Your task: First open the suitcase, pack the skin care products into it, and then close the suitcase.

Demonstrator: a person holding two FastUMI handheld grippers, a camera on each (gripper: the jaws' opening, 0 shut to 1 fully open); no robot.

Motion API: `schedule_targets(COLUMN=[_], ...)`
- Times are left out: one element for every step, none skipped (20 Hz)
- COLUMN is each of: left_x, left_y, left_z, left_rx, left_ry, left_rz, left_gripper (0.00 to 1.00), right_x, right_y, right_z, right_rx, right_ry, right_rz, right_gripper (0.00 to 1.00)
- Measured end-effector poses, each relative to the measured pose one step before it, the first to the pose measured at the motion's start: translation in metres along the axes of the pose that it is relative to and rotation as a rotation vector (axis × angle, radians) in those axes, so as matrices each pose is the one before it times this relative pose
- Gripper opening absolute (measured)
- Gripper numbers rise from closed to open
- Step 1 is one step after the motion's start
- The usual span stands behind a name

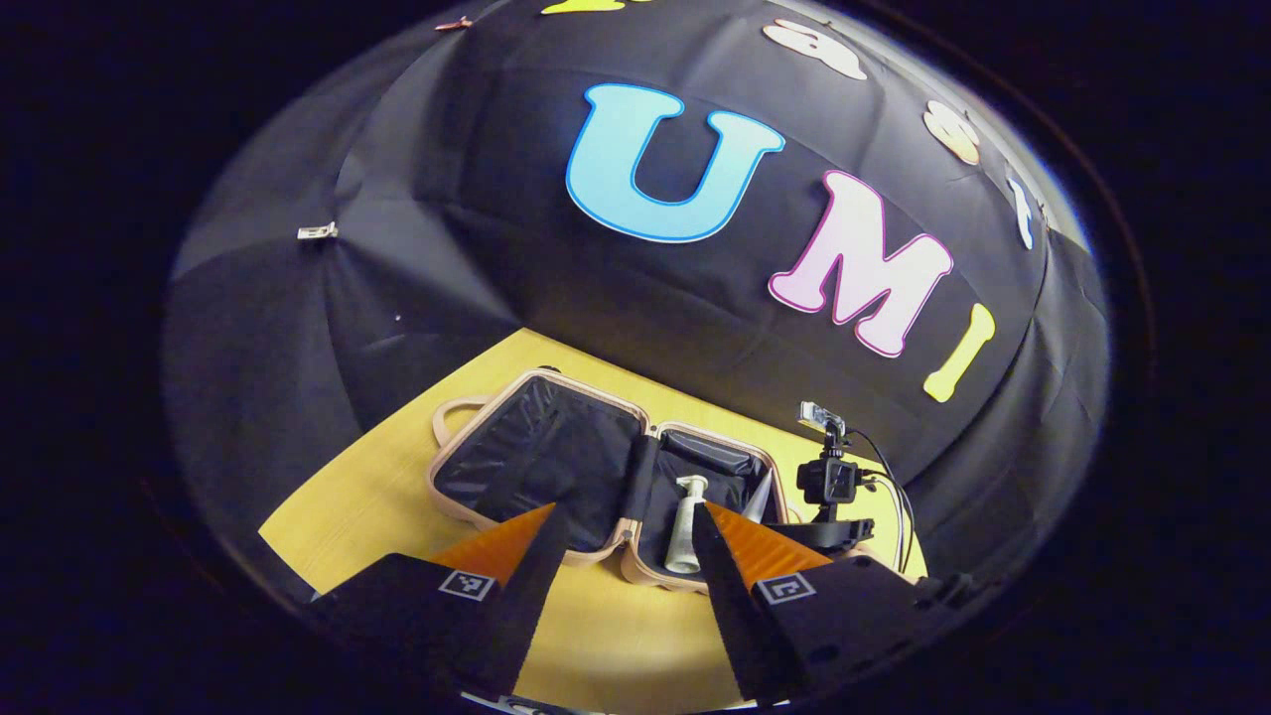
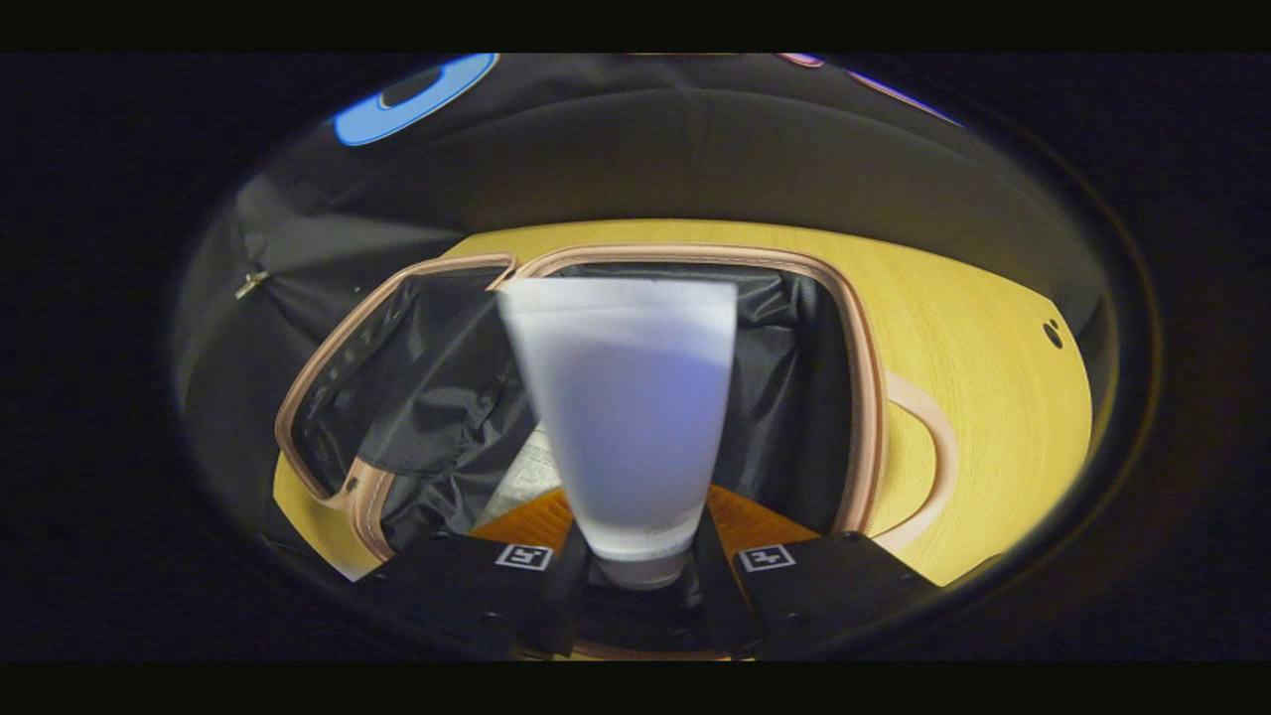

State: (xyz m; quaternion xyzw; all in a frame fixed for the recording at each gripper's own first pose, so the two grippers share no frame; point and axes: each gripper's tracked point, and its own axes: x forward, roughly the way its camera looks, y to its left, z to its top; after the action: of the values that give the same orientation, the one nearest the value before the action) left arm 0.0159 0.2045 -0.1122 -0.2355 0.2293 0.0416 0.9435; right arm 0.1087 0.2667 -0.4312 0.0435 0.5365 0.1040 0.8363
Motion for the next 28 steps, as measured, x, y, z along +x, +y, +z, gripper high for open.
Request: schedule_targets(left_x=[0.00121,0.00054,0.00211,0.00668,0.00625,0.01181,0.00912,0.01,0.01121,0.00958,0.01802,0.02628,0.02006,0.01842,0.01463,0.01436,0.02093,0.01459,0.01274,0.01198,0.0155,0.01412,0.01131,0.00875,0.01029,0.0079,0.00539,0.00393], left_y=[0.00379,0.00483,0.00822,0.01073,0.00978,0.01044,0.01383,0.01759,0.0177,0.01523,0.01527,0.0159,0.01134,0.01183,0.00991,0.00746,0.00932,0.00673,0.00862,0.00575,0.0055,0.00553,0.00467,0.00315,-0.00073,-0.00104,0.00075,0.0033], left_z=[0.00004,-0.00039,-0.00004,-0.00097,0.00157,0.00168,0.00321,0.00293,0.00423,0.00794,0.00683,0.00251,0.00053,-0.00301,0.00009,0.00272,0.00431,0.00207,0.00276,0.00403,0.0023,-0.0027,-0.00193,-0.00017,-0.00229,-0.00548,-0.00401,-0.00099], left_rx=[-0.0087,-0.00252,0.00358,0.0026,0.00134,0.00264,0.00346,0.00476,-0.00034,0.0049,0.00566,0.0293,0.03905,0.03192,0.02432,0.02269,0.03757,0.0221,0.01422,0.00505,-0.00725,-0.01291,-0.00221,-0.00044,0.00092,0.00302,0.00316,0.00478], left_ry=[0.00037,-0.00209,0.00312,-0.00029,-0.00618,-0.00774,-0.00096,-0.00539,0.00068,0.00298,-0.0006,0.00436,0.00771,0.033,0.01133,-0.00031,0.00246,0.01357,0.0186,0.01218,0.02188,0.0389,0.03054,0.02314,0.03191,0.03658,0.0271,0.01304], left_rz=[0.00355,0.00895,0.01719,0.01734,0.01744,0.0187,0.02605,0.02567,0.02812,0.01281,0.02493,0.01923,0.00572,0.01479,0.01489,0.0023,0.00497,0.00024,0.01495,0.00269,0.00108,0.0059,0.00535,0.00091,-0.01126,-0.01523,-0.00815,-0.00691], left_gripper=[0.81,0.81,0.8,0.8,0.8,0.81,0.81,0.82,0.85,0.89,0.97,0.97,0.96,0.97,0.97,0.97,0.97,0.96,0.96,0.96,0.96,0.96,0.96,0.97,0.97,0.97,0.97,0.97], right_x=[-0.00183,-0.00321,-0.00133,-0.00219,-0.00601,-0.00958,-0.00893,-0.00764,-0.00954,-0.00959,-0.01079,-0.01423,-0.01018,-0.01202,-0.01255,-0.00767,-0.00848,-0.00882,-0.00655,-0.00748,-0.00671,-0.00788,-0.0066,-0.00609,-0.00452,-0.00578,-0.00361,-0.00422], right_y=[-0.00072,0.00192,0.00607,0.00046,-0.00078,-0.00054,0.0008,0.00362,0.00526,0.00236,-0.00256,-0.00669,-0.00577,-0.00682,-0.00718,-0.00777,-0.01205,-0.01851,-0.01145,-0.00995,-0.00985,-0.00912,-0.0109,-0.01497,-0.01093,-0.01161,-0.00855,-0.00956], right_z=[0.00116,0.00139,0.00161,0.00079,0.00497,0.00501,0.00816,0.00603,0.00719,0.00466,0.00474,0.00686,0.00657,0.00577,0.00471,0.00213,-0.00039,-0.00189,-0.00056,0.00115,0.00156,0.00173,0.00306,0.00256,0.00229,-0.00019,-0.00321,-0.00244], right_rx=[0.00992,0.01025,0.00177,-0.00904,-0.01646,-0.0213,-0.0115,-0.00333,0.00697,0.00294,-0.00789,-0.02135,-0.0119,-0.0067,-0.00244,0.00568,0.00593,0.00207,0.00331,0.00831,0.00835,0.00371,-0.00648,0.00211,0.01153,0.01324,0.00157,-0.00652], right_ry=[-0.00218,-0.00497,-0.00721,-0.01391,-0.02553,-0.03227,-0.03225,-0.03445,-0.02764,-0.01984,-0.01592,-0.02928,-0.02363,-0.02286,-0.02887,-0.01433,-0.00611,0.005,-0.0017,-0.00762,-0.01389,-0.01975,-0.03054,-0.02392,-0.01821,-0.00646,0.00326,0.00387], right_rz=[-0.0008,0.01108,0.00207,-0.00474,-0.00491,-0.00683,0.00489,0.01523,0.0302,0.02475,0.00905,0.00044,-0.0065,-0.00432,-0.00424,-0.00741,-0.01355,-0.03311,-0.01972,-0.0215,-0.01979,-0.0172,-0.02175,-0.03497,-0.02246,-0.02429,-0.01808,-0.02189], right_gripper=[0.54,0.56,0.61,0.67,0.72,0.8,0.97,0.98,0.97,0.97,0.97,0.97,0.98,0.98,0.98,0.98,0.97,0.97,0.97,0.98,0.98,0.98,0.97,0.97,0.98,0.97,0.97,0.97])
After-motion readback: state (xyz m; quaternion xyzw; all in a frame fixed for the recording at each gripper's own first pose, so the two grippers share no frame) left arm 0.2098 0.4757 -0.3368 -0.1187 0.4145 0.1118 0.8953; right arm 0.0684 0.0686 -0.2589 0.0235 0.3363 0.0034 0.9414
